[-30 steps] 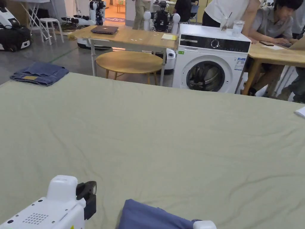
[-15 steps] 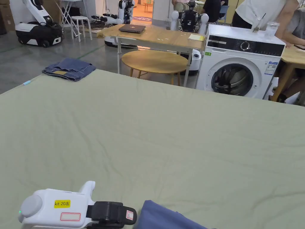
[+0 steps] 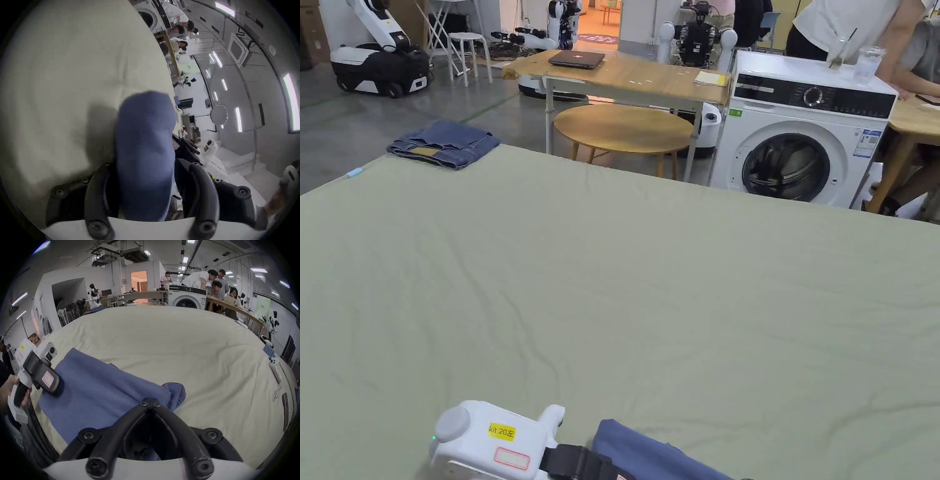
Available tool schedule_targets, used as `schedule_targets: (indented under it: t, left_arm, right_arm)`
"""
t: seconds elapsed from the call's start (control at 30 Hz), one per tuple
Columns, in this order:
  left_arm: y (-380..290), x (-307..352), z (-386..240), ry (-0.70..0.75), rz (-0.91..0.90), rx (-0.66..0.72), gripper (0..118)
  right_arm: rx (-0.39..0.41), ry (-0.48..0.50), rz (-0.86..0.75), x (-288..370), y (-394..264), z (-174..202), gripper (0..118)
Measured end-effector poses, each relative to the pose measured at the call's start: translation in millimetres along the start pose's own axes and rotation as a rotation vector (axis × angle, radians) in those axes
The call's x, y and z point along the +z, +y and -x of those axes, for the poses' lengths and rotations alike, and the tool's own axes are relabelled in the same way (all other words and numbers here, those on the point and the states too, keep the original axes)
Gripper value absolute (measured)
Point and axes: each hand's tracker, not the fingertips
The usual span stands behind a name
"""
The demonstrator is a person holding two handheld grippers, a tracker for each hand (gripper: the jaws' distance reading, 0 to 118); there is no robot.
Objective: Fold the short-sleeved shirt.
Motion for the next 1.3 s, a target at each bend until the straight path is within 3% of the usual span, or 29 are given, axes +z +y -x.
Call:
schedule_targets:
  t: [0.17,0.2,0.27,0.37,0.57,0.77,1.1,1.3]
  left_arm:
    - [1,-1,11,-0.082,-0.097,0.114,58]
    - [0,0,11,-0.08,-0.124,0.124,52]
    - [-2,3,11,0.004,-0.137,0.07,25]
    - [-6,3,8,-0.009,-0.13,0.102,19]
    - [-8,11,-27,0.022,-0.126,0.068,18]
    - [0,56,-52,0.101,-0.141,0.055,18]
    - [9,235,-81,0.347,-0.266,0.005,18]
    - [9,348,-89,0.53,-0.348,0.035,18]
  right_arm:
    - [-0.007,0.002,0.001,1,-1,-1,0]
    - [-0.007,0.0,0.001,1,0,-1,0]
    - [-0.003,0.0,0.0,1,-1,0,0]
    - [0.014,-0.004,-0.005,1,-2,2,0]
    - [0.036,-0.016,-0.022,11,2,6,0]
    - [0.084,-0.024,-0.154,30,38,11,0]
    - [0.106,-0.001,-0.353,23,100,30,0]
    - [0.099,0.022,-0.371,15,113,43,0]
